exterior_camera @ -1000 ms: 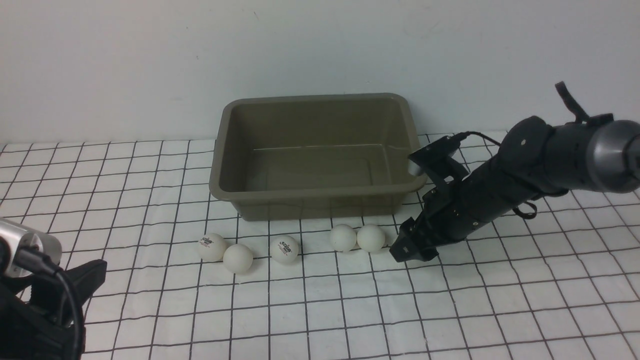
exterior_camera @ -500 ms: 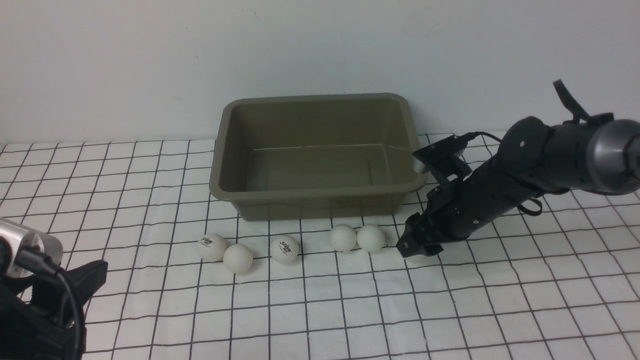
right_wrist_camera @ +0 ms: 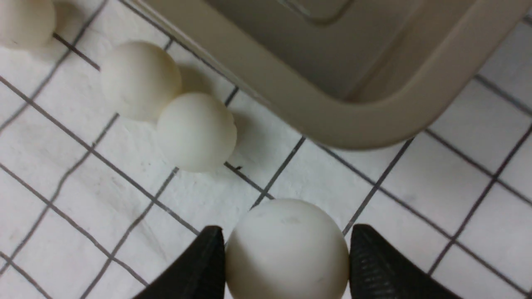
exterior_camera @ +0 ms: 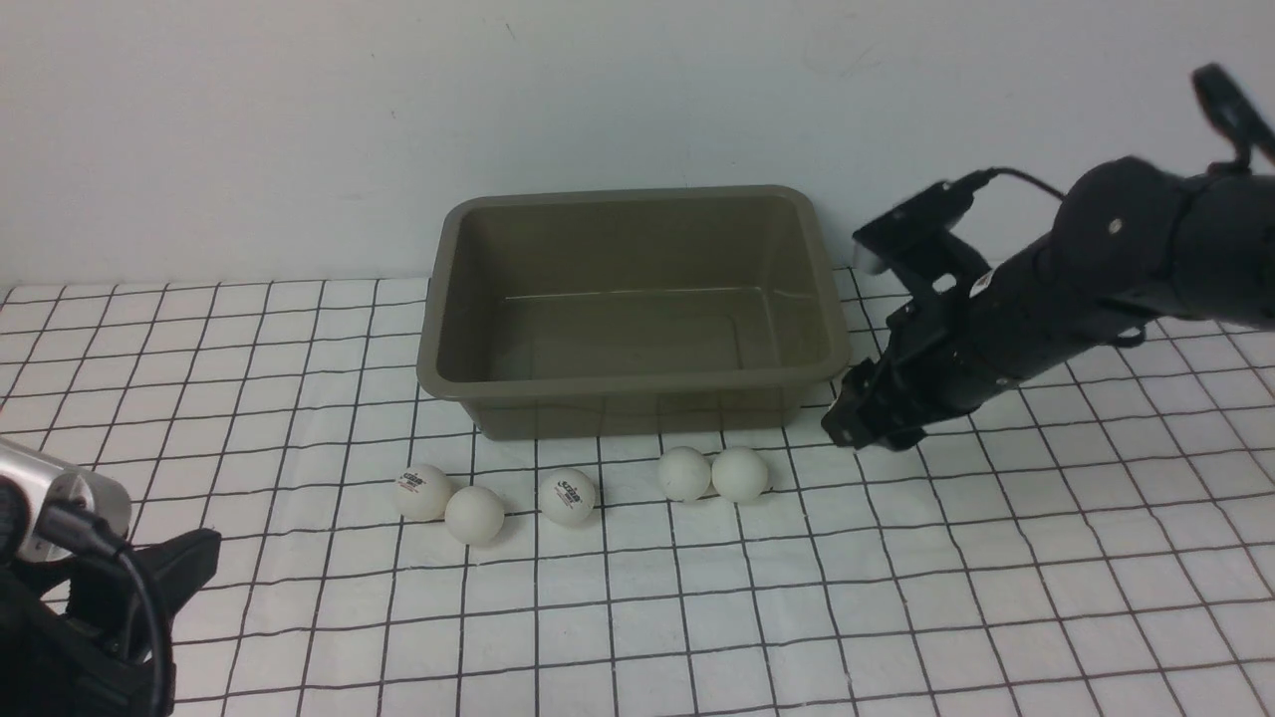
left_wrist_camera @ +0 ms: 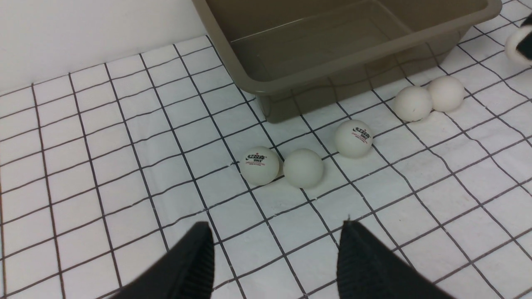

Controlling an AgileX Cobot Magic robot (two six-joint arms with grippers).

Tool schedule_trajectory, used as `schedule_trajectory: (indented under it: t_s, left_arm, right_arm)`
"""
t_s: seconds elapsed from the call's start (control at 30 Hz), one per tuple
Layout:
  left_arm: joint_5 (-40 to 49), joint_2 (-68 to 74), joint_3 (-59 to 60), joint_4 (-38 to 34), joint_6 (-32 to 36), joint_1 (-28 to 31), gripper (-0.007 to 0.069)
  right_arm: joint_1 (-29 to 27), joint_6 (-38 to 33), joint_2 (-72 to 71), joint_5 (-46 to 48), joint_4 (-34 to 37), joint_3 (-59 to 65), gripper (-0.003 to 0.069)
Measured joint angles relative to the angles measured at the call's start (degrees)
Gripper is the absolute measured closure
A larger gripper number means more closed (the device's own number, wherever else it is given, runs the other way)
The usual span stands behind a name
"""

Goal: Put the table tennis balls into the box on the white checkered tablecloth.
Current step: 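Release the ping pong ball into the bin and lift the gripper away, then reach for and grasp a ping pong ball on the table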

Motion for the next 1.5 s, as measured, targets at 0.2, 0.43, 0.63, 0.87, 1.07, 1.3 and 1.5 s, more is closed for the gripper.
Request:
schedule_trajectory:
  t_s: [0.2, 0.43, 0.63, 0.87, 1.07, 1.3, 1.5]
  left_arm:
    - [0.0, 0.0, 0.0, 0.0, 0.1, 0.0, 0.026]
    - [0.0, 0.0, 0.0, 0.0, 0.1, 0.0, 0.026]
    - [0.0, 0.0, 0.0, 0.0, 0.1, 0.0, 0.026]
    - [0.0, 0.0, 0.0, 0.0, 0.1, 0.0, 0.026]
    - [0.1, 0.0, 0.0, 0.0, 0.1, 0.0, 0.026]
    - [0.1, 0.0, 0.0, 0.0, 0.1, 0.0, 0.026]
    - [0.1, 0.0, 0.0, 0.0, 0.5, 0.0, 0.026]
  right_arm:
    - [0.0, -1.7, -5.1, 0.3, 1.0, -2.5, 0.031]
    - [0.0, -5.4, -1.2, 0.3, 7.4, -12.4, 0.031]
    - [0.0, -5.5, 9.1, 2.2, 7.8, -21.4, 0.031]
    - [0.0, -5.2, 15.2, 6.2, 8.0, -27.0, 0.031]
    - [0.0, -5.7, 15.3, 6.4, 8.4, -28.8, 0.015]
    - [0.0, -5.7, 13.2, 13.6, 4.9, -34.7, 0.0112]
    - [0.0, -1.9, 4.1, 19.6, -3.4, -41.4, 0.0192]
